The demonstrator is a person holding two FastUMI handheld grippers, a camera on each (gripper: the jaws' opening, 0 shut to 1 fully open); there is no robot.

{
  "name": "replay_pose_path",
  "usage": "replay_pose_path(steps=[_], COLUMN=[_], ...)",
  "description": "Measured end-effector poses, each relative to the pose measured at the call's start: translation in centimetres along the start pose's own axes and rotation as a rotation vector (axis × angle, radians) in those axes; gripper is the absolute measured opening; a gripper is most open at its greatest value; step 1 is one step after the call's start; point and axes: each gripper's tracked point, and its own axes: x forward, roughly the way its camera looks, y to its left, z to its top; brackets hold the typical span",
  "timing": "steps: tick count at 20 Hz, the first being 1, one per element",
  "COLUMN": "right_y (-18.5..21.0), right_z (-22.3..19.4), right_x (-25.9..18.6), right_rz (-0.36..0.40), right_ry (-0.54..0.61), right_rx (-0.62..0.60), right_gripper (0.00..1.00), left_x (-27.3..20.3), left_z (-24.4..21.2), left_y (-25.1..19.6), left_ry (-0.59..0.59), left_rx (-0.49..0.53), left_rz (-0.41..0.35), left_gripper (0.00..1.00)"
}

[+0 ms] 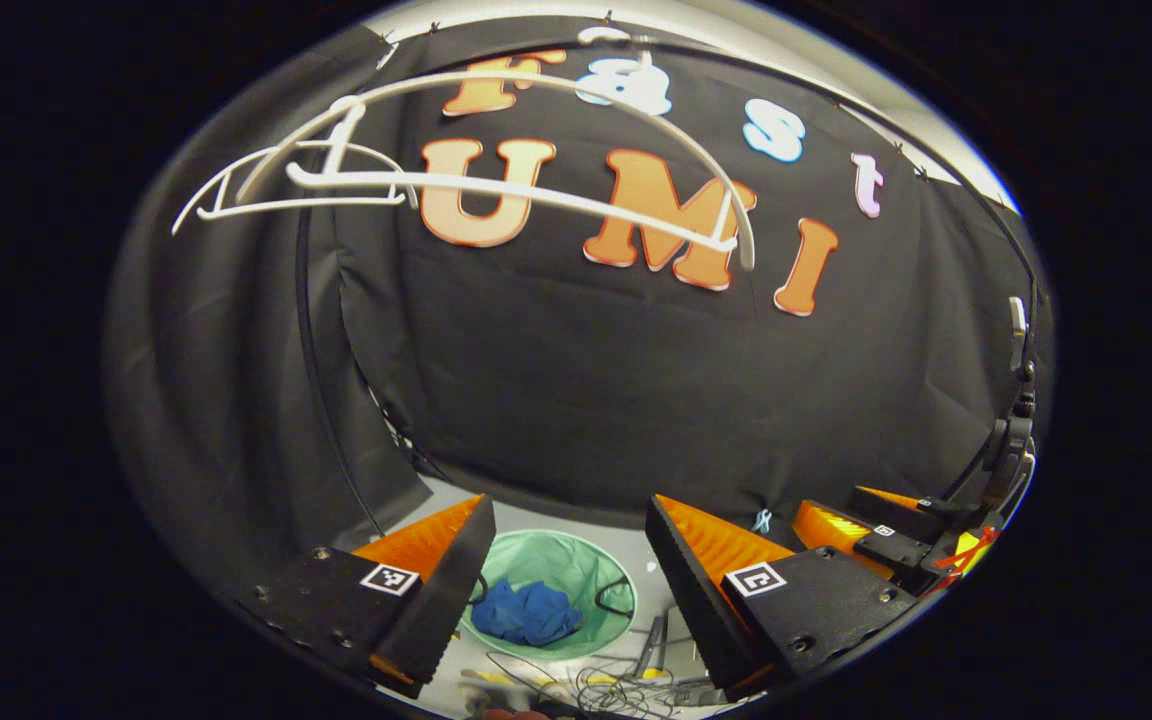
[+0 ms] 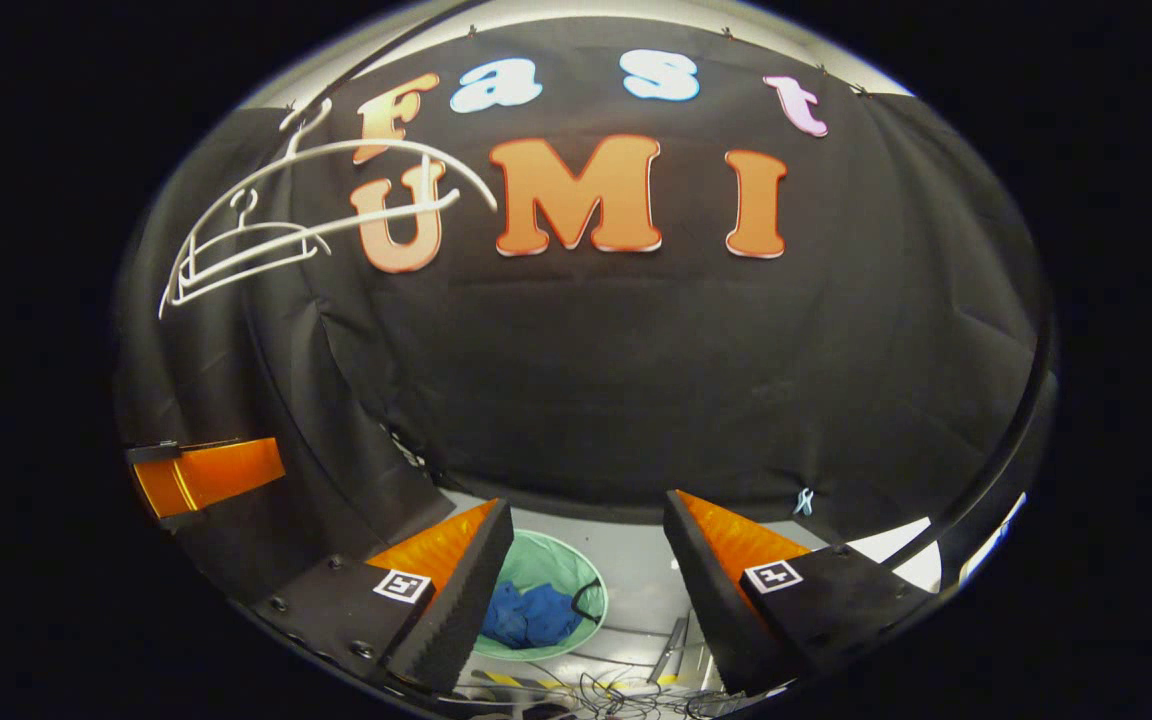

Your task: Grasp the clothes on the hanger with both hands and then place them into the laundry hamper below.

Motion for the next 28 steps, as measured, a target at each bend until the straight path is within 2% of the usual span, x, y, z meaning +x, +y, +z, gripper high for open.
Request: replay_pose_path(steps=[4,10,12,19,26,28], right_y=[0.7,3.3,4.0,6.2,5.5,5.1], right_z=[4.0,7.9,8.5,9.4,10.5,11.3], right_x=[-2.4,-6.8,-8.2,-13.7,-19.4,-20.9], right_rz=[-0.015,-0.031,-0.042,-0.079,-0.160,-0.173], right_ry=[-0.113,-0.238,-0.266,-0.343,-0.415,-0.439], right_rx=[-0.010,-0.002,-0.004,0.015,0.016,0.015], right_gripper=[0.99,0.98,0.89,0.89,0.89,0.89], left_x=[-3.0,-6.9,-8.4,-12.9,-17.0,-17.9], left_z=[5.3,10.3,11.5,13.9,15.7,16.3], left_y=[1.4,5.1,5.7,8.6,11.4,12.1], left_ry=[-0.120,-0.281,-0.302,-0.371,-0.422,-0.435], left_rx=[0.029,0.070,0.074,0.080,0.099,0.092], left_rz=[0.005,0.027,0.017,-0.019,-0.028,-0.030], left_gripper=[0.96,0.95,0.95,0.92,0.95,0.92])
